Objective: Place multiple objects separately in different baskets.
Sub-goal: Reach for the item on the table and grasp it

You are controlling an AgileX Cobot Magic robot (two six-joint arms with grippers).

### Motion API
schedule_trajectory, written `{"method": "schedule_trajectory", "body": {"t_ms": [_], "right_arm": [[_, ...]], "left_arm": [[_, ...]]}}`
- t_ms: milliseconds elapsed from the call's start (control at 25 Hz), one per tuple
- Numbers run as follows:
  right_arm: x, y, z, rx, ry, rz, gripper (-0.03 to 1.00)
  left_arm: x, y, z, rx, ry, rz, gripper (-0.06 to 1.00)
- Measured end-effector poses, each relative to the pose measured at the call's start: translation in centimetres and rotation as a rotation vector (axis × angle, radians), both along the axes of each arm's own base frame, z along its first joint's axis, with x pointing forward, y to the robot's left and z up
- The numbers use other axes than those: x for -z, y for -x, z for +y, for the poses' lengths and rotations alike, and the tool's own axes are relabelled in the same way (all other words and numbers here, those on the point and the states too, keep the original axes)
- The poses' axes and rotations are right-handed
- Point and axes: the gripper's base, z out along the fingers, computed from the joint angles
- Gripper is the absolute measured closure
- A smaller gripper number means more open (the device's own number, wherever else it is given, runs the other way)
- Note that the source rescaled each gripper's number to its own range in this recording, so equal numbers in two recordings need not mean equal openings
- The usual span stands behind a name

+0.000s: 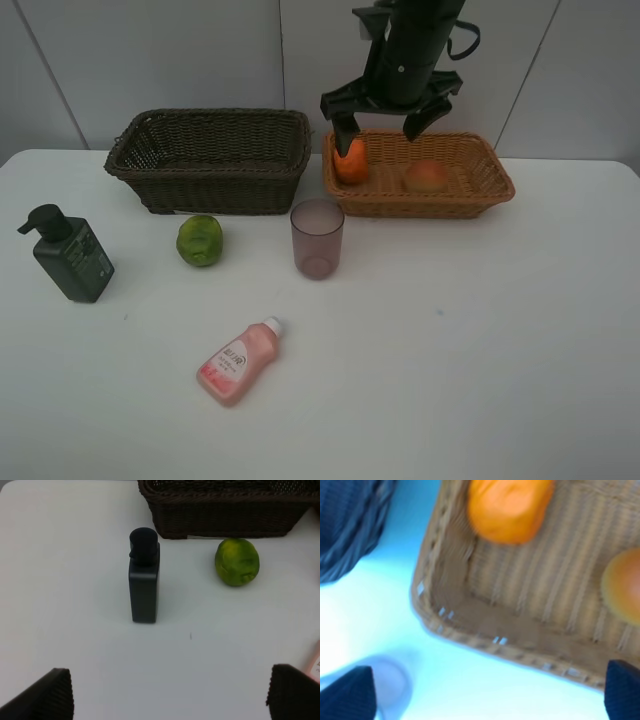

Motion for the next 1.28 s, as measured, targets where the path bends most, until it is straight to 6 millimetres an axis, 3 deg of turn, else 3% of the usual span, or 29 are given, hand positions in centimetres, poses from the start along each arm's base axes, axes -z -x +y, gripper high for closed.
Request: {"method": "schedule_trajectory", "body": {"t_ms": [200,400,960,1280], "right_arm": [[0.4,2.8,0.3,-0.009,-0.007,0.041,0.0],[1.0,5.2,2.0,-0.029,-0.007,0.073,0.0],[1.5,8.2,5.5,0.001,-0.004,0.061,0.0],[1.5,11.2,8.5,-0.088,-0.003,0.078,0.0]], "left_arm": [[0.0,0.0,0.0,0.0,0.0,0.0,-0.06],[0.0,0.0,0.0,0.0,0.0,0.0,-0.06],[0.0,0.0,0.0,0.0,0.0,0.0,-0.06],[0.0,0.0,0.0,0.0,0.0,0.0,-0.06]]}}
